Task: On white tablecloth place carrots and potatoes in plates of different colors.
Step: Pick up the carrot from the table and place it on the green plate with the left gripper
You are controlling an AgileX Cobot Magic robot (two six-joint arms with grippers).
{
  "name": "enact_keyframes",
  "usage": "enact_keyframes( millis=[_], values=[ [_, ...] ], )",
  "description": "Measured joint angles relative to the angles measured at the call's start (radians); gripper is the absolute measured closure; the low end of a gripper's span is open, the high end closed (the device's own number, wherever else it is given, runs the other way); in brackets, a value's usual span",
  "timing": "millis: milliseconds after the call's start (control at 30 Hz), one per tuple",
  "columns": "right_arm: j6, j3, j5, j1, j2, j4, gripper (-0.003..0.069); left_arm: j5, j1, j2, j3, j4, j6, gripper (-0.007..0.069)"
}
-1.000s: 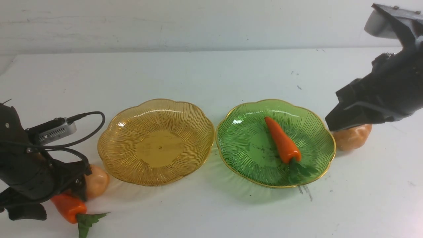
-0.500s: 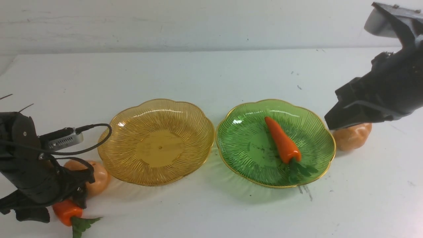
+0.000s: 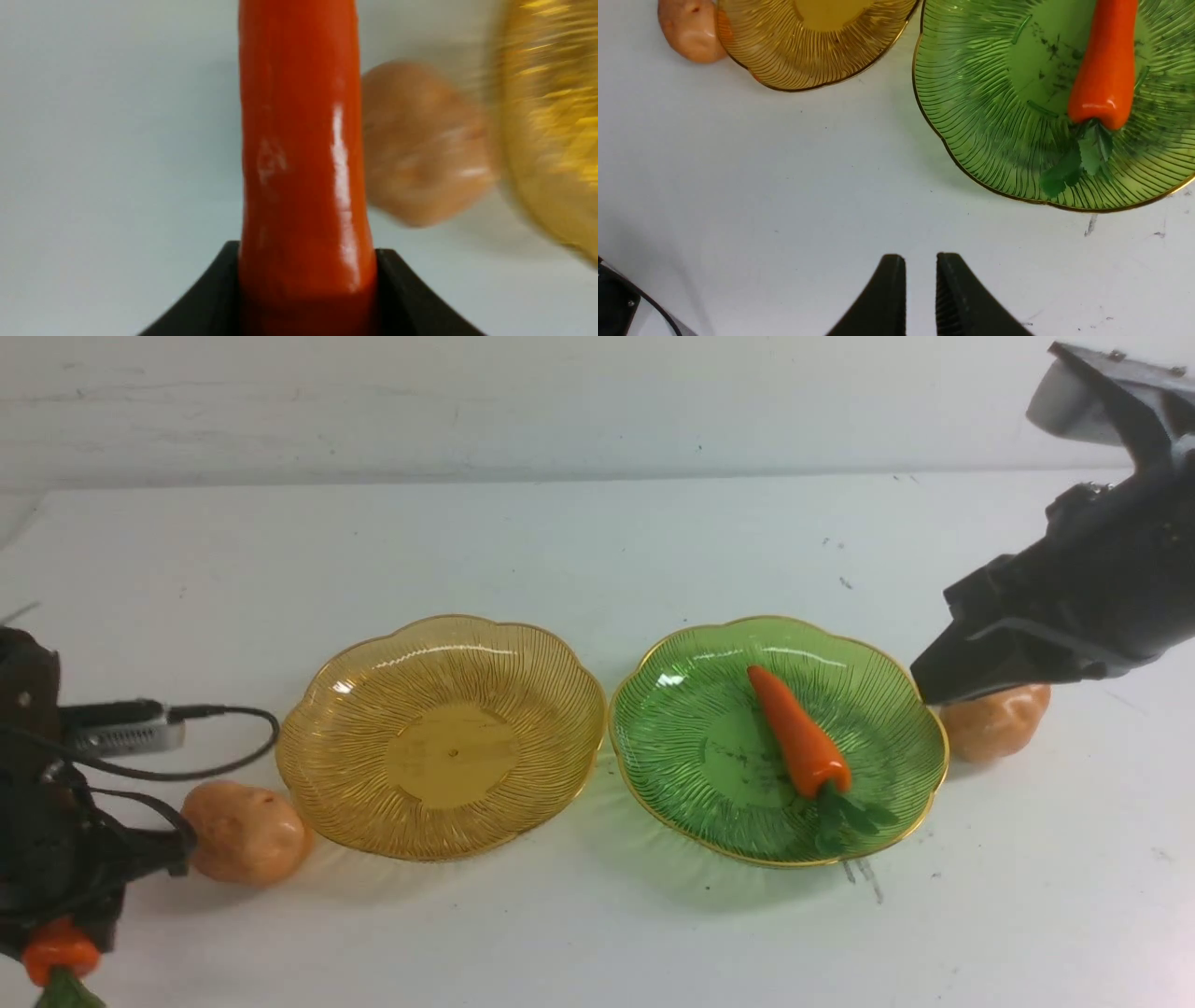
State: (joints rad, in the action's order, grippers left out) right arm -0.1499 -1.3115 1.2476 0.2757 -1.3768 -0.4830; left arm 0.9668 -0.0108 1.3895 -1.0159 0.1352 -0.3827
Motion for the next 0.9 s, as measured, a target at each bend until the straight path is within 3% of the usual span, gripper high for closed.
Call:
enact_keyframes(
  millis=[167, 367, 600, 900],
  values=[
    [-0.022, 0.000, 0.000, 0.000, 0.000, 0.006, 0.0570, -0.052, 0.152, -0.008, -0.170, -0.209, 0.167, 0.0356],
    [-0.028, 0.000, 0.000, 0.000, 0.000, 0.036, 0.0570, -0.117, 0.393, 0.139, -0.373, -0.373, 0.259, 0.0358],
    [-0.030, 0.000, 0.000, 0.000, 0.000, 0.079, 0.0570, -0.133, 0.572, 0.453, -0.615, -0.403, 0.272, 0.0358],
    [-0.013, 0.000, 0.000, 0.000, 0.000, 0.179, 0.0570, -0.050, 0.641, 0.806, -0.943, -0.403, 0.268, 0.0339]
  ],
)
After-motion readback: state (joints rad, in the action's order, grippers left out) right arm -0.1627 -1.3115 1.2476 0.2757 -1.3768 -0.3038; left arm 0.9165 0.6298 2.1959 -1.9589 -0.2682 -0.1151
